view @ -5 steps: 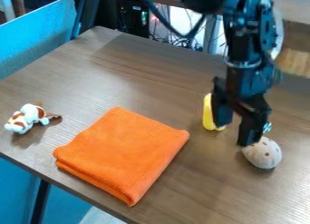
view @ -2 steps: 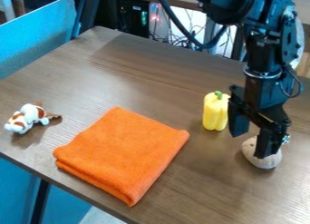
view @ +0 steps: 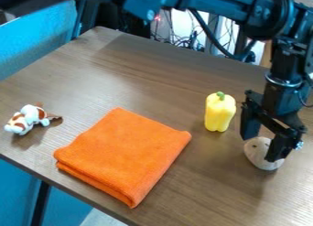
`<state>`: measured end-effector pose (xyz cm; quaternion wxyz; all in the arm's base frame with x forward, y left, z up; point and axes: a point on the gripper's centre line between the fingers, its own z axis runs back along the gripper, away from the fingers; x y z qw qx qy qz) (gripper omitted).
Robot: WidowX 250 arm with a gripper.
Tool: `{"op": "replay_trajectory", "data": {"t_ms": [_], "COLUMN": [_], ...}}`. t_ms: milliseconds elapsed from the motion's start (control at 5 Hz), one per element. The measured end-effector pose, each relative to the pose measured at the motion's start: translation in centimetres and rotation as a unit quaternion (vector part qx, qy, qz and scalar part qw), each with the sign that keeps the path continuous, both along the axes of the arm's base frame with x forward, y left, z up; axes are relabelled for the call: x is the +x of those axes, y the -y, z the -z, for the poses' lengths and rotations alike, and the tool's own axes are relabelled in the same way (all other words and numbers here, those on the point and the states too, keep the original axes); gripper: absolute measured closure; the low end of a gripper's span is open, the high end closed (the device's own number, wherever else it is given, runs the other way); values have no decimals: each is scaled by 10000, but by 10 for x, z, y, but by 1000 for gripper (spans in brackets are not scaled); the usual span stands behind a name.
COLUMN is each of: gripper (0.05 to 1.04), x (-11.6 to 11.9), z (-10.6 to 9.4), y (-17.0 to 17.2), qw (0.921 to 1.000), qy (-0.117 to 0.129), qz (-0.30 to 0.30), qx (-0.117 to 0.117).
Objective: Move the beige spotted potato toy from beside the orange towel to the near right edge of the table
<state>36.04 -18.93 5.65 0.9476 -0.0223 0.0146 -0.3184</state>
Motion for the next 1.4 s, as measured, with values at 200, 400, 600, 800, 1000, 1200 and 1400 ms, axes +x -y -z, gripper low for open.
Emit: {"op": "replay_trajectory", "data": {"t_ms": [200, 400, 600, 800, 1000, 1200, 1400], "gripper": [83, 135, 356, 447, 487, 489, 489], "x": [4, 5, 10, 8, 1, -5, -12], "z": [6, 14, 26, 27, 24, 19, 0], "y": [3, 7, 5, 5, 5, 2, 0], "qw": [10000, 9996, 9977, 9972, 9971, 9971, 9978], "qy": [-29, -244, -360, -275, -169, -98, 97], "qz": [-16, -149, -532, -670, -735, -749, -628], "qx": [31, 44, 212, 157, -55, -100, -205]}}
